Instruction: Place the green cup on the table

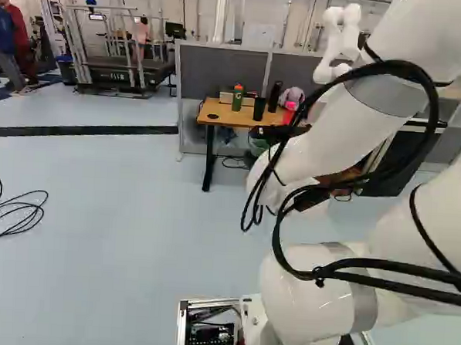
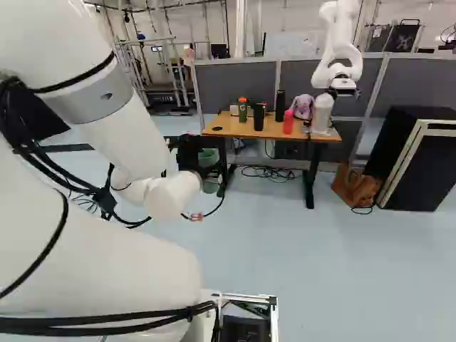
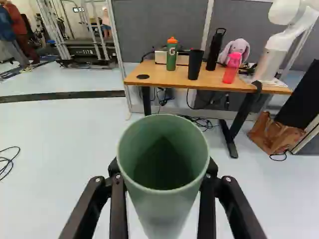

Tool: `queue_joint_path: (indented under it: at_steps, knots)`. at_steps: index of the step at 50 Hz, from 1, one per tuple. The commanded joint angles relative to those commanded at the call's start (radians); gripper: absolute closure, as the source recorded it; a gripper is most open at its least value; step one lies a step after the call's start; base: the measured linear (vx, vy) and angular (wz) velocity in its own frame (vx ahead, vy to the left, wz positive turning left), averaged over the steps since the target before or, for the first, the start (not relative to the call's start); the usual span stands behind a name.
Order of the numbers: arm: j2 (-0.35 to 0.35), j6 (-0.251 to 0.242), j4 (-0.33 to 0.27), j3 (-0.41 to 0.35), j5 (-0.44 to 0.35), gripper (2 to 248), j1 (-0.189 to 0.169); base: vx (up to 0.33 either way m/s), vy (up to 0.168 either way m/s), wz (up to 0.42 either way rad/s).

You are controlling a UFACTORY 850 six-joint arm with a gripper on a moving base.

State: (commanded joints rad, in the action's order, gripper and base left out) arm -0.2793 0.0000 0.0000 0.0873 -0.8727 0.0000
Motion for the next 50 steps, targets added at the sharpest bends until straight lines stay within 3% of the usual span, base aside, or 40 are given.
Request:
queue_joint_path:
  at_steps: [16, 50]
  knots:
    - [0.000, 0.000, 0.000, 0.000, 0.000, 126, 0.000, 0.205, 0.054, -0.020]
    - [0.000, 0.000, 0.000, 0.000, 0.000, 126, 0.000, 0.372, 0.098, -0.022]
